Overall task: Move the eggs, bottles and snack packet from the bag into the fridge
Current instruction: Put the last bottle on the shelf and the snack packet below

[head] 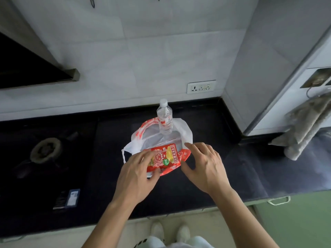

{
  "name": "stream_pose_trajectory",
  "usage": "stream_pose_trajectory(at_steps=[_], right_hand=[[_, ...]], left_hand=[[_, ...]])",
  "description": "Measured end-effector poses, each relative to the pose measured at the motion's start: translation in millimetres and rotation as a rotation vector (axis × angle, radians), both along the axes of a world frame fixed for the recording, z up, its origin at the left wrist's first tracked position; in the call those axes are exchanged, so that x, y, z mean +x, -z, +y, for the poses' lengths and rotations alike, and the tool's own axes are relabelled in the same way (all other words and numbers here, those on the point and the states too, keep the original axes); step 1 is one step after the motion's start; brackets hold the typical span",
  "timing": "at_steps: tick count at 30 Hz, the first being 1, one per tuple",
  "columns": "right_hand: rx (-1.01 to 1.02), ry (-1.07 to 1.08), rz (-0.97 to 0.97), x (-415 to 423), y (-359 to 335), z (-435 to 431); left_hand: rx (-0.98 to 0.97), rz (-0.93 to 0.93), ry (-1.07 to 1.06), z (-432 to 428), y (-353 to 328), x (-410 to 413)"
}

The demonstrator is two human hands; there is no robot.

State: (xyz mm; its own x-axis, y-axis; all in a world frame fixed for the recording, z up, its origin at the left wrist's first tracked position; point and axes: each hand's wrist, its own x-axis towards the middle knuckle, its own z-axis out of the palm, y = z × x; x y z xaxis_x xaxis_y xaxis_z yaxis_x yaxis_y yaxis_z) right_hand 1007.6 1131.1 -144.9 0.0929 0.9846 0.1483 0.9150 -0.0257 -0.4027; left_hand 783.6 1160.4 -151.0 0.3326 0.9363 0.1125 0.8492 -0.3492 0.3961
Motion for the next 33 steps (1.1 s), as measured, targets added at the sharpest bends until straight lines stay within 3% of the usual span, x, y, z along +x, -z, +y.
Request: stream_pose_trajectory(at_steps=[14,23,28,33], right_hand=[[-0.059,-0.029,-0.027,-17,27,16],[-0.154,0.021,0.037,-12,73,46],[-0.209,0.071,0.192,-8,107,73],[-0.186,0.175,0.492,-2,130,116]], left_hand=[[-0.055,-0.002,0.017,30,24,-18],[-0.229,0.000,0.034,70,72,-13],[-0.297,0.004,0.035,102,111,3],[-0.291,0.049,0.049,123,142,16]])
